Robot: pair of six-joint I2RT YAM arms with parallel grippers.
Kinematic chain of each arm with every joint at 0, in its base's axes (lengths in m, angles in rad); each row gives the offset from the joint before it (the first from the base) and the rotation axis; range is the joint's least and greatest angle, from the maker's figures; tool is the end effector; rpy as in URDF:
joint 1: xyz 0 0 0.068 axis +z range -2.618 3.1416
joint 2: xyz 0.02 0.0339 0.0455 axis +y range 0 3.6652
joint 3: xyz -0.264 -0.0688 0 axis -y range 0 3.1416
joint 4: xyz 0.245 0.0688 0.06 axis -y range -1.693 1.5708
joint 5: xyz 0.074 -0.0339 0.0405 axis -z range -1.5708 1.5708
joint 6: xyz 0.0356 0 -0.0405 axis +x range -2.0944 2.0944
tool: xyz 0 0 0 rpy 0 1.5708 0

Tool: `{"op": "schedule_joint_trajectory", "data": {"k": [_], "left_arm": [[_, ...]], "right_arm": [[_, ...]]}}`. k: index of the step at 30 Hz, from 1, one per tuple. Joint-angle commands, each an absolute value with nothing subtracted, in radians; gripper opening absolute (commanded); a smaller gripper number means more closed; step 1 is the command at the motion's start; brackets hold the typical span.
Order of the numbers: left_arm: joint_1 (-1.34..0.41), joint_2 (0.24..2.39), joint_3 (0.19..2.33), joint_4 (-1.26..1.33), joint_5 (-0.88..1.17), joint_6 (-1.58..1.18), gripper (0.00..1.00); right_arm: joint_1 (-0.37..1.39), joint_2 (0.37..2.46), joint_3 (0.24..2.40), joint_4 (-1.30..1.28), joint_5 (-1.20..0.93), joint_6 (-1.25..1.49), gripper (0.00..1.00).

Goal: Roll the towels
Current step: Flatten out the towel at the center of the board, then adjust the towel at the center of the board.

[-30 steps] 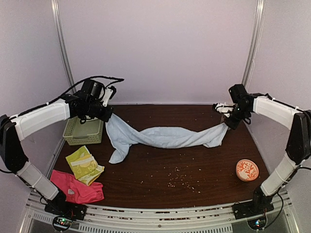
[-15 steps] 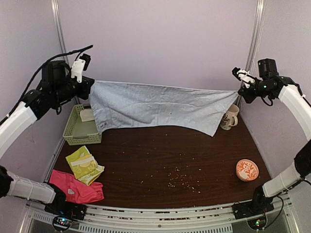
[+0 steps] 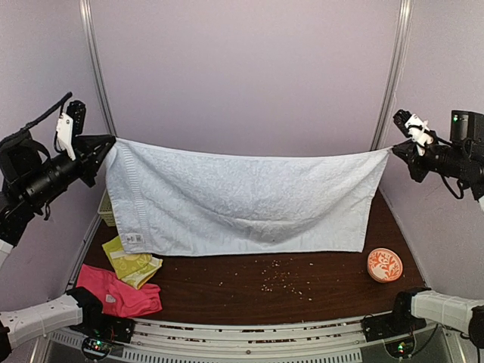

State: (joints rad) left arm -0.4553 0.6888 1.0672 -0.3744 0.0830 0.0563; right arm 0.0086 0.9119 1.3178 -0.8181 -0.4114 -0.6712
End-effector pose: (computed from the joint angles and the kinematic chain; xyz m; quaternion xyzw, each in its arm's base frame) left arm 0.1165 -0.0603 0.4280 0.2068 0.6747 -0.1690 0.6881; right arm 0.1573 0.0156 0.4314 -0.3785 0.7351 -0.0127 0.5624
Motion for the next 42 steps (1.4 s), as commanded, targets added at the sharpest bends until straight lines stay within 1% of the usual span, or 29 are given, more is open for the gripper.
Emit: {"op": "schedule_joint_trajectory", "data": {"k": [1, 5, 8, 11, 12, 14, 15, 16, 17, 19, 21, 25, 27, 29, 31, 32, 36, 40, 42], "left_arm": [[-0.454, 0.786, 1.080, -0.354, 0.062, 0.059, 0.00], [-0.454, 0.995, 1.056, -0.324, -0.048, 0.009, 0.00], [-0.451, 1.223, 1.079, -0.300, -0.098, -0.006, 0.00], [-0.440, 1.457, 1.157, -0.272, -0.160, -0.010, 0.00], [-0.432, 1.533, 1.206, -0.280, -0.190, -0.015, 0.00], [-0.409, 1.700, 1.324, -0.325, -0.236, -0.034, 0.00], [-0.397, 1.759, 1.389, -0.361, -0.243, -0.053, 0.10], [-0.389, 1.809, 1.449, -0.402, -0.236, -0.062, 0.22], [-0.388, 1.836, 1.501, -0.429, -0.221, -0.066, 0.28], [-0.389, 1.824, 1.526, -0.421, -0.160, -0.079, 0.34], [-0.390, 1.778, 1.499, -0.390, -0.125, -0.089, 0.39], [-0.392, 1.702, 1.444, -0.434, -0.077, -0.093, 0.41], [-0.395, 1.652, 1.393, -0.468, -0.046, -0.095, 0.41], [-0.398, 1.613, 1.333, -0.489, -0.026, -0.090, 0.40], [-0.401, 1.573, 1.286, -0.523, -0.004, -0.088, 0.39], [-0.403, 1.561, 1.270, -0.543, 0.009, -0.086, 0.38], [-0.434, 1.517, 1.212, -0.634, 0.113, -0.060, 0.27], [-0.486, 1.503, 1.154, -0.704, 0.128, -0.063, 0.14], [-0.510, 1.514, 1.128, -0.731, 0.130, -0.079, 0.08]], "right_arm": [[-0.002, 0.999, 1.320, -0.777, -0.438, -0.657, 0.00], [0.000, 1.154, 1.299, -0.706, -0.420, -0.658, 0.00], [0.000, 1.322, 1.292, -0.657, -0.402, -0.674, 0.00], [0.000, 1.500, 1.313, -0.601, -0.375, -0.669, 0.00], [0.000, 1.564, 1.343, -0.580, -0.345, -0.644, 0.06], [0.002, 1.679, 1.414, -0.553, -0.280, -0.587, 0.13], [0.002, 1.721, 1.455, -0.547, -0.246, -0.544, 0.21], [0.002, 1.747, 1.487, -0.546, -0.243, -0.520, 0.31], [0.002, 1.754, 1.509, -0.545, -0.250, -0.500, 0.36], [0.004, 1.718, 1.515, -0.522, -0.267, -0.469, 0.45], [0.006, 1.667, 1.498, -0.518, -0.281, -0.465, 0.49], [0.006, 1.558, 1.433, -0.589, -0.307, -0.494, 0.55], [0.006, 1.491, 1.382, -0.610, -0.318, -0.502, 0.62], [0.006, 1.424, 1.331, -0.616, -0.327, -0.505, 0.76], [0.006, 1.368, 1.282, -0.622, -0.350, -0.502, 0.98], [0.006, 1.348, 1.257, -0.635, -0.379, -0.506, 1.00], [0.029, 1.345, 1.208, -0.817, -0.493, -0.663, 0.99], [0.082, 1.406, 1.164, -0.966, -0.429, -0.811, 0.73], [0.108, 1.430, 1.130, -0.987, -0.361, -0.844, 0.63]]}}
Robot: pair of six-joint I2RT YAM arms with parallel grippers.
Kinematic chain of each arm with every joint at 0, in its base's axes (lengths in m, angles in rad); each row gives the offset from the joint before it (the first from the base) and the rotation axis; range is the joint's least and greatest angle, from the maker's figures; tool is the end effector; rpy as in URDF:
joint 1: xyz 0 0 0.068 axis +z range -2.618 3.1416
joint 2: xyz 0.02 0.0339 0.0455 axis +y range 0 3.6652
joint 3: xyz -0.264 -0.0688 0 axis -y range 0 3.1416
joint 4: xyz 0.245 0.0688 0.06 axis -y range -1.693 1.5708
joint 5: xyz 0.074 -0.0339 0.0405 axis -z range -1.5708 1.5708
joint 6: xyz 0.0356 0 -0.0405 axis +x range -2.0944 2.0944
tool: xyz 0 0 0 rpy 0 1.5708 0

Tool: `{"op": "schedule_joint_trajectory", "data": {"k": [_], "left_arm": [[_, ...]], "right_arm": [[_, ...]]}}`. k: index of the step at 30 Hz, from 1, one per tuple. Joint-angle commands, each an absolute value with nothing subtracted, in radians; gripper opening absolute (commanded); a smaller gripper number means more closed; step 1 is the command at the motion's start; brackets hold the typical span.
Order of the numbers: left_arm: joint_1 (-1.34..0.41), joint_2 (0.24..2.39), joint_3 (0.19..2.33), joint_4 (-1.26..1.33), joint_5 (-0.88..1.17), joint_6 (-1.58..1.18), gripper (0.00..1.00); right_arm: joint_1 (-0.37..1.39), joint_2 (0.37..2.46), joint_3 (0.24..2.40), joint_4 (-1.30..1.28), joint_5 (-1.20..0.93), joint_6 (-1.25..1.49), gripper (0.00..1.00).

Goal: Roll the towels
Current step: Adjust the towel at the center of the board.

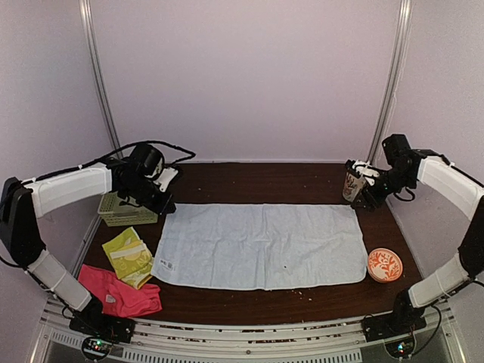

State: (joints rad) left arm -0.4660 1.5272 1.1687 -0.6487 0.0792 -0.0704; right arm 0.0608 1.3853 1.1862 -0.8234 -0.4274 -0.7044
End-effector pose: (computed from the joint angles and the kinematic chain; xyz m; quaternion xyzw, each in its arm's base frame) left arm 0.2823 -0.1452 0.2549 0.1994 0.9389 -0.1103 0.2579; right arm 0.2774 0.0317 0.2925 -0.4045 0.8513 0.1100 0.3156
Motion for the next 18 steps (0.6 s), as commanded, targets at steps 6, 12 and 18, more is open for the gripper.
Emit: {"op": "schedule_joint_trajectory", "data": {"k": [6, 12, 18], "left_arm": [[-0.562, 1.554, 1.055, -0.763, 0.142, -0.146, 0.00], [-0.568, 1.609, 0.997, -0.796, 0.113, -0.186, 0.00], [-0.568, 1.641, 0.967, -0.850, 0.044, -0.207, 0.00]], "right_arm": [[0.173, 1.517, 1.055, -0.989, -0.244, -0.901, 0.47], [0.211, 1.641, 1.054, -0.967, -0.156, -0.926, 0.42], [0.210, 1.762, 1.086, -0.931, 0.006, -0.948, 0.35]]}}
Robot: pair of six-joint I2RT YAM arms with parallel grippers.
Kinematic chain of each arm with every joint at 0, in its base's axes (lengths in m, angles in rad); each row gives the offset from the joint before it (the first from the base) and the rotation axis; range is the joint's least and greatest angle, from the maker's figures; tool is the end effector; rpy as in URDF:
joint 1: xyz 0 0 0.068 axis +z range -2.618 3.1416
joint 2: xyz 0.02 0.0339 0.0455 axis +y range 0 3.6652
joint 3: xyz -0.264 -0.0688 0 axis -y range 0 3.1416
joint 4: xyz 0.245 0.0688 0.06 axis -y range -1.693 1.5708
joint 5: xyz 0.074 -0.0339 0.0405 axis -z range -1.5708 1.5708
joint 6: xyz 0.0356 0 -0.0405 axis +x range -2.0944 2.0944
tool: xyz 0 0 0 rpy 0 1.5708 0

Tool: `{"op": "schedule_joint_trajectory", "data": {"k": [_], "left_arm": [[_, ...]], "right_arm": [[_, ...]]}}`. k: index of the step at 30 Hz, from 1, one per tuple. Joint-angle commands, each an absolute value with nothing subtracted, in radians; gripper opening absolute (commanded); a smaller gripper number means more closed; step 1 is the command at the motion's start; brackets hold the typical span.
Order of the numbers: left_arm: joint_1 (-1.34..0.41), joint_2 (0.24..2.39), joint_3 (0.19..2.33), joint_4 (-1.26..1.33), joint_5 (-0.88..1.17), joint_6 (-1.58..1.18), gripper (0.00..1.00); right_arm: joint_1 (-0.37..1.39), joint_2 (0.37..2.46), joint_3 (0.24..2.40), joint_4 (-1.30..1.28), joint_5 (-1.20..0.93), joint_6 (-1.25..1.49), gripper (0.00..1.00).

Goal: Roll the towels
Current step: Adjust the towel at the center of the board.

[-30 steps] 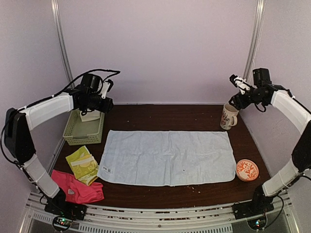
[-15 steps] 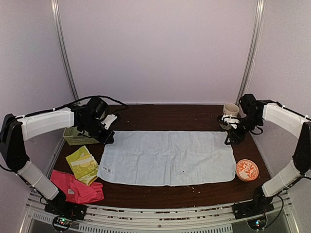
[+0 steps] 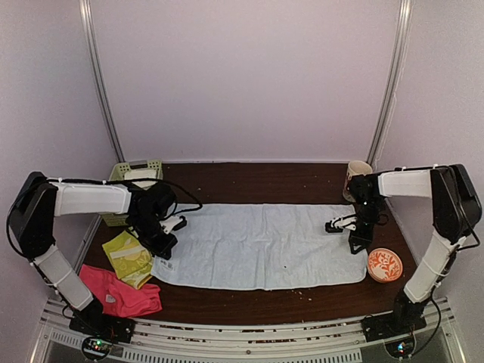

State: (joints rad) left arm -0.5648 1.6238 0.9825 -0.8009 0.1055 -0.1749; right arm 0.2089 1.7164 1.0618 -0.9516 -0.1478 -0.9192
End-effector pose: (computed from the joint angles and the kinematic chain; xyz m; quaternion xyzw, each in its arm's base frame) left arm 0.2347 -0.1532 0.1701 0.1964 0.9770 -0.0723 0.0408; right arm 0.2780 0.0643 0.1640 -0.5320 0.8434 0.0754 0.0091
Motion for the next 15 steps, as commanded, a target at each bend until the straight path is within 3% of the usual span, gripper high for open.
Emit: {"op": "schedule_joint_trajectory", "data": {"k": [1, 3, 11, 15], "left_arm": [[-0.568, 1.644, 0.960, -0.858, 0.028, -0.215, 0.02], [-0.568, 1.646, 0.948, -0.873, 0.011, -0.231, 0.05], [-0.566, 1.614, 0.903, -0.877, -0.016, -0.293, 0.35], [-0.557, 1.611, 0.892, -0.900, -0.054, -0.348, 0.41]], "right_arm": [[0.210, 1.774, 1.089, -0.920, 0.033, -0.950, 0.34], [0.207, 1.796, 1.095, -0.890, 0.094, -0.948, 0.33], [0.163, 1.860, 1.157, -0.849, 0.173, -0.955, 0.30], [0.152, 1.866, 1.152, -0.829, 0.196, -0.953, 0.29]]}}
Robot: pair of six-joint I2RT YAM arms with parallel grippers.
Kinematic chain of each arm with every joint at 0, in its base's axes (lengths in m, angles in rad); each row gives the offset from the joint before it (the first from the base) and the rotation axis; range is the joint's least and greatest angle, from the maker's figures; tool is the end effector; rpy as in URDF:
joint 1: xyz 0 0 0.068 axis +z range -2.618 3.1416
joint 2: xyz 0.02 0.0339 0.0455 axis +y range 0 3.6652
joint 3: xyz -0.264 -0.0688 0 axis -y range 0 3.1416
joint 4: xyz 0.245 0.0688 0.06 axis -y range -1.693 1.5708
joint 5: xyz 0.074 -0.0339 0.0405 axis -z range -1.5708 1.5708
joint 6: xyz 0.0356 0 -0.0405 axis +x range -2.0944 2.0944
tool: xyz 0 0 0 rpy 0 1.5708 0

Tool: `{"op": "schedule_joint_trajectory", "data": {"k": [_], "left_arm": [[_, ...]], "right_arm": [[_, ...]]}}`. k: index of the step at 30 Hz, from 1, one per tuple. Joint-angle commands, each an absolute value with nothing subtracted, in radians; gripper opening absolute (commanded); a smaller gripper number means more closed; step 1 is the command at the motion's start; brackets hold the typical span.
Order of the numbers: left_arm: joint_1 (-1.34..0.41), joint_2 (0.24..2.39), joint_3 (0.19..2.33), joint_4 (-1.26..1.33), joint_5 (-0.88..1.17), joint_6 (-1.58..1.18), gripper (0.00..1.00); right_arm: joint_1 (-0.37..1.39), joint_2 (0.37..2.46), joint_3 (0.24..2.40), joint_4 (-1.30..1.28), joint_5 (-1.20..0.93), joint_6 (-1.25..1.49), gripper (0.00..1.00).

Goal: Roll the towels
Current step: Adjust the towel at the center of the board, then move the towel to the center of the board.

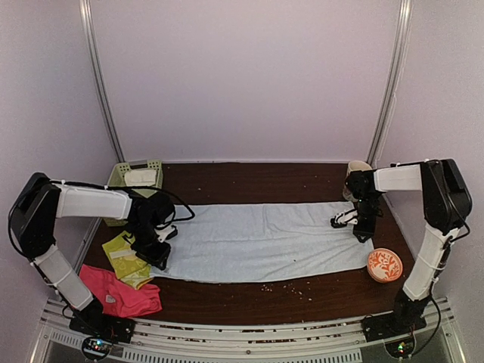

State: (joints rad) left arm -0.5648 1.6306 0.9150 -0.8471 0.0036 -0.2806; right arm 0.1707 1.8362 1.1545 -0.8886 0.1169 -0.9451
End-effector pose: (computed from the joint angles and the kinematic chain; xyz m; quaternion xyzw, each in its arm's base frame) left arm 0.2203 -0.1398 0.1520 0.1416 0.9899 -0.0033 0.0030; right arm 0.3134 0.0498 0.1511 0.5285 -0.8469 0.0542 0.0218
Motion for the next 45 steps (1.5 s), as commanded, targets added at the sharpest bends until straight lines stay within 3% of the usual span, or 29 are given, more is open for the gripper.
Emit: {"op": "schedule_joint_trajectory", "data": {"k": [1, 10, 12, 15, 19, 24, 32, 37, 45], "left_arm": [[-0.547, 1.604, 0.886, -0.907, -0.074, -0.371, 0.43], [-0.502, 1.417, 0.880, -0.793, 0.035, -0.382, 0.54], [-0.477, 1.407, 0.867, -0.791, 0.048, -0.386, 0.48], [-0.468, 1.448, 0.837, -0.804, 0.045, -0.394, 0.28], [-0.468, 1.475, 0.803, -0.782, 0.069, -0.437, 0.10], [-0.469, 1.558, 0.776, -0.798, 0.124, -0.457, 0.02], [-0.440, 1.603, 0.818, -1.020, -0.212, -0.609, 0.02], [-0.431, 1.600, 0.866, -1.021, -0.173, -0.594, 0.02], [-0.431, 1.542, 1.193, -1.017, -0.046, -0.482, 0.15]], "right_arm": [[0.147, 1.869, 1.147, -0.820, 0.200, -0.952, 0.29], [0.125, 1.870, 1.129, -0.797, 0.199, -0.943, 0.28], [0.125, 1.868, 1.126, -0.791, 0.195, -0.940, 0.28], [0.123, 1.865, 1.119, -0.784, 0.197, -0.936, 0.28], [0.121, 1.853, 1.118, -0.789, 0.178, -0.931, 0.28], [0.121, 1.828, 1.120, -0.797, 0.176, -0.929, 0.28], [0.121, 1.772, 1.119, -0.823, 0.126, -0.926, 0.30], [0.121, 1.741, 1.125, -0.901, 0.033, -0.942, 0.34], [0.121, 1.690, 1.323, -1.019, -0.125, -0.866, 0.41]]}}
